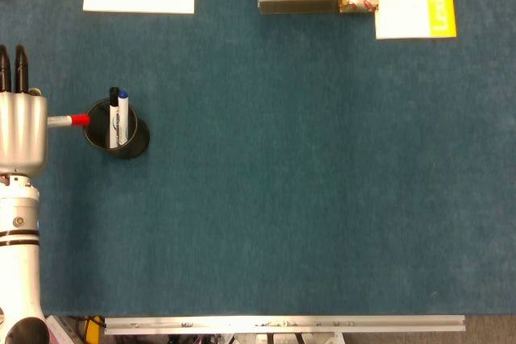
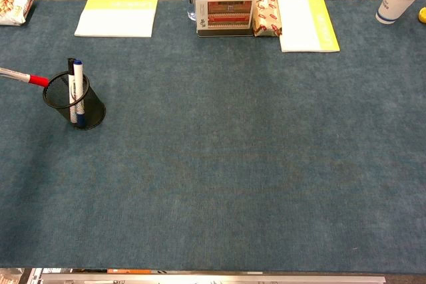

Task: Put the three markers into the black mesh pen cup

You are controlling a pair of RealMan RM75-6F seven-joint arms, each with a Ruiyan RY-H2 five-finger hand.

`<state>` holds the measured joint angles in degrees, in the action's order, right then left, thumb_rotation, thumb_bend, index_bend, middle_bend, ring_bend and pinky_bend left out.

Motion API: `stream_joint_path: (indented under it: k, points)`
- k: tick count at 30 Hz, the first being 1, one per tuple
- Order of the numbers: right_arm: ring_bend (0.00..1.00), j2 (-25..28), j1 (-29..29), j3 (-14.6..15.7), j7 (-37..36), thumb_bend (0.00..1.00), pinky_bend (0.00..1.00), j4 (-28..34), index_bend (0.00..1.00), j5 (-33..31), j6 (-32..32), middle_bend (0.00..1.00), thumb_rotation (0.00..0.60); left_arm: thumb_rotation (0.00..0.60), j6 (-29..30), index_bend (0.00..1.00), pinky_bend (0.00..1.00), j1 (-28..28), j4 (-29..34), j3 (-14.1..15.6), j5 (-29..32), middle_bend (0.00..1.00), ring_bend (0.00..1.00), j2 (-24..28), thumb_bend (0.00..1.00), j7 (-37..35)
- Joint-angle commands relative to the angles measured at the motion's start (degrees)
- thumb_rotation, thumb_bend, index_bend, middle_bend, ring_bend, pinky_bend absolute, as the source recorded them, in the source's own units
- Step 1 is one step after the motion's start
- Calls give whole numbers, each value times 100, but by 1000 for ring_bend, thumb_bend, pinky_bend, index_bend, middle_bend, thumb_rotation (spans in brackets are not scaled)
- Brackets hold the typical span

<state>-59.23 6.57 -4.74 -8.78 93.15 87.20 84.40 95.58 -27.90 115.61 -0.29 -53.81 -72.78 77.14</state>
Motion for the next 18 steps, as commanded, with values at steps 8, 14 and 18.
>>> stream_joint_path:
  k: [8,14,18]
  points:
    - [109,-5,4,-3,3,0,384,-6,133,-14,-13,188,600,600,-150,610,69,35,-134,62,-76,72,0,-130,292,-57]
    - [109,-4,3,-5,-7,0,384,-10,133,-12,-8,188,600,600,-305,609,70,-9,-244,36,-68,73,0,-250,292,-77]
    - [109,-8,9,-2,-2,0,384,-16,133,-15,-25,188,600,600,-442,597,70,-75,-317,27,-97,72,0,-352,292,-68]
